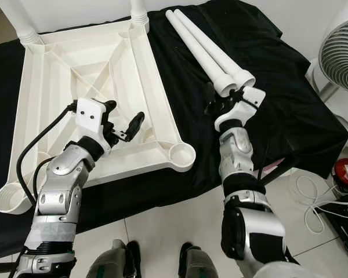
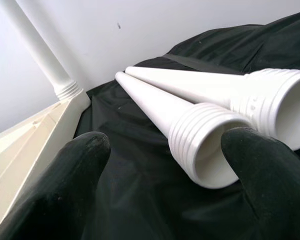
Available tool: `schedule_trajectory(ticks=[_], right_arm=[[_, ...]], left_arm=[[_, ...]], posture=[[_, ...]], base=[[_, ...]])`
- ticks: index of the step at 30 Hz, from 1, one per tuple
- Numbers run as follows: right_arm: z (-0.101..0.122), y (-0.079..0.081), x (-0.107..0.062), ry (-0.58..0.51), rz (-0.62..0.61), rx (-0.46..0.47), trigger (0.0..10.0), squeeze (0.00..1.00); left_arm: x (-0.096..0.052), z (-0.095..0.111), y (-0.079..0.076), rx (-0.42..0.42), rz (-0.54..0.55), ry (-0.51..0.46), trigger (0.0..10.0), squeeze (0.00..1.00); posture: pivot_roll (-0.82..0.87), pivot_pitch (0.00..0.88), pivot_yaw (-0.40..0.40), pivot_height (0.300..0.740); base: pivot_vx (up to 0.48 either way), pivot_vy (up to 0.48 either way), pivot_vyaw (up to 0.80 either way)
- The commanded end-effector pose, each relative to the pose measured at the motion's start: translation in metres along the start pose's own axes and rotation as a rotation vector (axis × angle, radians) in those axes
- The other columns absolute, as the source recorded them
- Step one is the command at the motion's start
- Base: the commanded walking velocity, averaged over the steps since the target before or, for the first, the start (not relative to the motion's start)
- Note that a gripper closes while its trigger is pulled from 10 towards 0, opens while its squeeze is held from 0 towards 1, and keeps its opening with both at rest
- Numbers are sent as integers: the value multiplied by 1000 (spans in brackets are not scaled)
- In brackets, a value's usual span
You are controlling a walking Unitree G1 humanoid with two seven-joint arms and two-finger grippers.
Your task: Building children table
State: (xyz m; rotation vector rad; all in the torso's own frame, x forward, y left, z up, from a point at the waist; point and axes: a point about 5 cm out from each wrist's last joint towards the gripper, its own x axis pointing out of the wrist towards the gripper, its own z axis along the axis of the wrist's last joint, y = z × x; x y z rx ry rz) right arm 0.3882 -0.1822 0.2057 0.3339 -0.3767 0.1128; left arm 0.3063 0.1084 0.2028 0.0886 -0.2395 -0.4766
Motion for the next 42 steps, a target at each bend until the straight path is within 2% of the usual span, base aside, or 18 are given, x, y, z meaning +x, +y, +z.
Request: schedule_trajectory(ticks=[1, 6, 23, 42], right_arm=[[-6, 0, -3, 18, -4, 18, 10000, 0], [-3, 2, 7, 36, 9, 47, 10000, 0], [2, 2, 16, 44, 16, 75, 10000, 0], [-15, 5, 10, 97, 9, 107, 10000, 0]], left_arm=[[-3, -2, -1, -14, 2, 10, 10000, 0], [-9, 0, -1, -7, 7, 16, 10000, 0], [-15, 1, -1, -6, 21, 34, 10000, 0], [-23, 3, 0, -3, 37, 53, 10000, 0]], posture=[[47, 208, 64, 740], [69, 211, 65, 740], [93, 234, 66, 740], [119, 266, 72, 740]], base=[[0, 0, 0], [0, 0, 0], [0, 0, 0], [0, 0, 0]])
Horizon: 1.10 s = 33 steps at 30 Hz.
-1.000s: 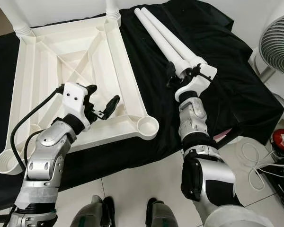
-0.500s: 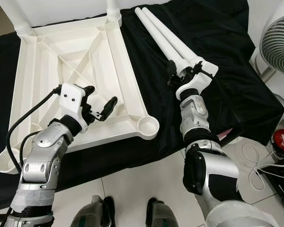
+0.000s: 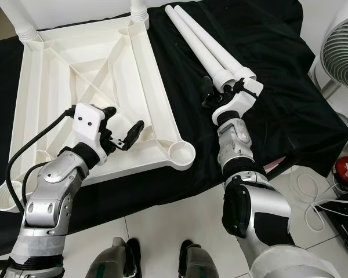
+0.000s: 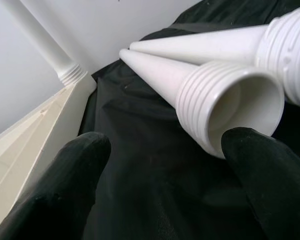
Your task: Building children table
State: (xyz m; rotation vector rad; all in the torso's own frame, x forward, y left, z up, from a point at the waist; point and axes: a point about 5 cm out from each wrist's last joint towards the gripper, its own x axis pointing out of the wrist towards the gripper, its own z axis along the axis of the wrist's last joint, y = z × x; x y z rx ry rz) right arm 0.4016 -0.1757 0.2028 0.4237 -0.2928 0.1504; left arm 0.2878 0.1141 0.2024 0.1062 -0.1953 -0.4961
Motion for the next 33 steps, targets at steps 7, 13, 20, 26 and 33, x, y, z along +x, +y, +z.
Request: schedule_trajectory(ticks=[7, 13, 20, 26, 33], right_arm=[[5, 1, 4, -3, 6, 0, 10000, 0], [18, 3, 11, -35, 19, -14, 10000, 0], [30, 8, 19, -59, 35, -25, 10000, 0], [40, 16, 27, -45, 61, -27, 10000, 0], [44, 21, 33, -5, 89, -7, 0, 0]], left_arm=[[-5, 1, 2, -8, 53, 9, 10000, 0], [-7, 2, 0, -11, 50, 14, 10000, 0], [-10, 1, -3, -17, 50, 27, 10000, 0], [-12, 1, -5, -19, 47, 36, 10000, 0], [-14, 1, -7, -23, 47, 43, 10000, 0]], posture=[[125, 276, 78, 740], [127, 285, 78, 740], [134, 296, 82, 740], [139, 309, 83, 740], [144, 323, 79, 740]], base=[[0, 0, 0], [0, 0, 0], [0, 0, 0], [0, 0, 0], [0, 0, 0]])
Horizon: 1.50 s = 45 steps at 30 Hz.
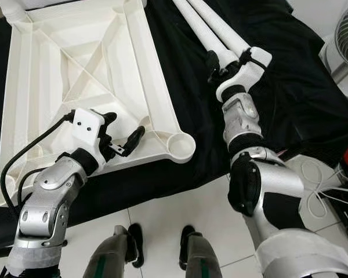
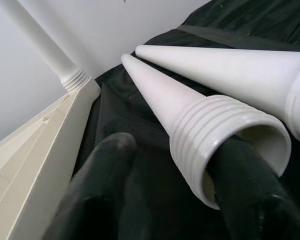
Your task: Building children table
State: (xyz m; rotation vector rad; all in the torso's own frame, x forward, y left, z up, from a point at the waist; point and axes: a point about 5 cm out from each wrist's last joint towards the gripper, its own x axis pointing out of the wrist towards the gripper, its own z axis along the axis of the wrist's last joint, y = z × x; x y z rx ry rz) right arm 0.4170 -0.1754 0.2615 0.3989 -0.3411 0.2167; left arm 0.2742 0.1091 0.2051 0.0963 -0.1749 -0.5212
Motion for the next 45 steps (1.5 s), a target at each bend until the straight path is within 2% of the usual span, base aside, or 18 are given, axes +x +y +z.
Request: schedule_trajectory(ticks=[1, 8, 17, 18, 19, 20, 24, 25, 27, 31, 37, 45], right_arm=[[-4, 1, 0, 25, 12, 11, 0, 0], [-9, 13, 2, 53, 108, -19, 0, 0], [-8, 18, 2, 36, 157, -47, 0, 0], [-7, 19, 2, 28, 164, -57, 4118, 0], [-7, 19, 2, 28, 164, -57, 4118, 0], [-5, 20, 2, 24, 177, -61, 10000, 0], [-3, 22, 2, 9, 211, -87, 10000, 0], [1, 25, 2, -21, 238, -149, 10000, 0], [4, 26, 2, -44, 245, -174, 10000, 0], [14, 26, -2, -142, 240, -291, 10000, 0], [20, 25, -6, -195, 232, -335, 10000, 0], [22, 26, -21, -271, 213, -440, 10000, 0]], left_arm=[[-5, -4, 3, -7, 72, 26, 10000, 0], [-6, -3, -14, -49, 9, 22, 10000, 0], [0, 0, -21, -83, 3, 7, 10000, 0], [1, 1, -19, -82, 14, 3, 10000, 0], [1, 1, -19, -82, 14, 3, 10000, 0], [2, 2, -18, -85, 27, 1, 10000, 0], [4, 5, -15, -101, 56, -1, 10000, 0], [6, 6, -14, -121, 70, 3, 10000, 0], [6, 6, -13, -132, 77, 7, 10000, 0], [9, 4, -9, -187, 98, 10, 10000, 0], [10, 7, -5, -228, 102, -1, 10000, 0], [11, 7, 10, -190, 143, 8, 10000, 0]], posture=[[144, 323, 79, 740], [135, 358, 58, 740], [115, 365, 44, 740], [114, 362, 41, 740], [114, 362, 41, 740], [115, 363, 40, 740], [113, 360, 38, 740], [108, 352, 31, 740], [108, 352, 31, 740], [96, 333, 23, 740], [93, 317, 17, 740], [86, 248, -1, 740]], base=[[0, 0, 0], [0, 0, 0], [0, 0, 0], [0, 0, 0], [0, 0, 0], [0, 0, 0], [0, 0, 0], [0, 0, 0], [0, 0, 0], [0, 0, 0], [0, 0, 0], [0, 0, 0]])
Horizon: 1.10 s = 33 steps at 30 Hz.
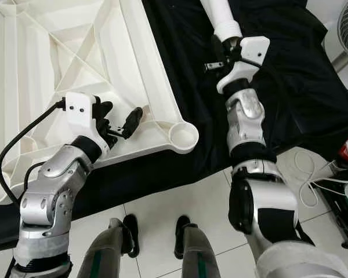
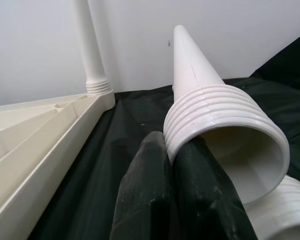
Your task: Building children table
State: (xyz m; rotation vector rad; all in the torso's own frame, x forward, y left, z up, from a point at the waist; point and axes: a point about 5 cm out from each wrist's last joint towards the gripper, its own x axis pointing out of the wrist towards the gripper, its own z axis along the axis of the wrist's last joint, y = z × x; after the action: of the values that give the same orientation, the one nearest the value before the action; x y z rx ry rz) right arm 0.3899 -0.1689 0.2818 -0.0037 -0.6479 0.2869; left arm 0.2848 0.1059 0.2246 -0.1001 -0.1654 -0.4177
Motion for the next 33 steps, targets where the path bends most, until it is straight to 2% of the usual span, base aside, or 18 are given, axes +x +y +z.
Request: schedule_trajectory(ticks=[1, 2, 7, 12, 14, 21, 23, 33], right_arm=[[3, 6, -3, -30, 15, -44, 10000, 0], [3, 8, -6, -35, 13, -59, 10000, 0], [6, 16, -20, -65, -5, -80, 10000, 0], [7, 22, -30, -65, -11, -76, 10000, 0], [8, 23, -33, -61, -10, -85, 10000, 0], [12, 23, -37, -59, -24, -96, 10000, 0], [15, 28, -39, -69, -14, -99, 10000, 0], [15, 40, -50, -72, -19, -124, 10000, 0]], left_arm=[[-2, -9, 7, -5, 27, 41, 10000, 0], [-2, -8, 9, -28, 13, 28, 10000, 0], [1, -1, 21, -6, 48, -10, 10000, 0], [8, 6, 28, -2, 26, -25, 10000, 0], [10, 16, 30, 24, -18, -43, 10000, 0], [14, 32, 33, 68, -91, -75, 10000, 0], [16, 35, 30, 75, -109, -91, 10000, 0], [21, 35, 25, 23, -167, -99, 10000, 0]], posture=[[86, 248, -1, 740], [81, 230, -3, 740], [69, 184, -8, 740], [57, 146, -16, 740], [42, 126, -15, 740], [42, 115, -21, 740], [43, 105, -24, 740], [45, 76, -27, 740]], base=[[0, 0, 0], [0, 0, 0], [0, 0, 0], [0, 0, 0], [0, 0, 0], [0, 0, 0], [0, 0, 0], [0, 0, 0]])
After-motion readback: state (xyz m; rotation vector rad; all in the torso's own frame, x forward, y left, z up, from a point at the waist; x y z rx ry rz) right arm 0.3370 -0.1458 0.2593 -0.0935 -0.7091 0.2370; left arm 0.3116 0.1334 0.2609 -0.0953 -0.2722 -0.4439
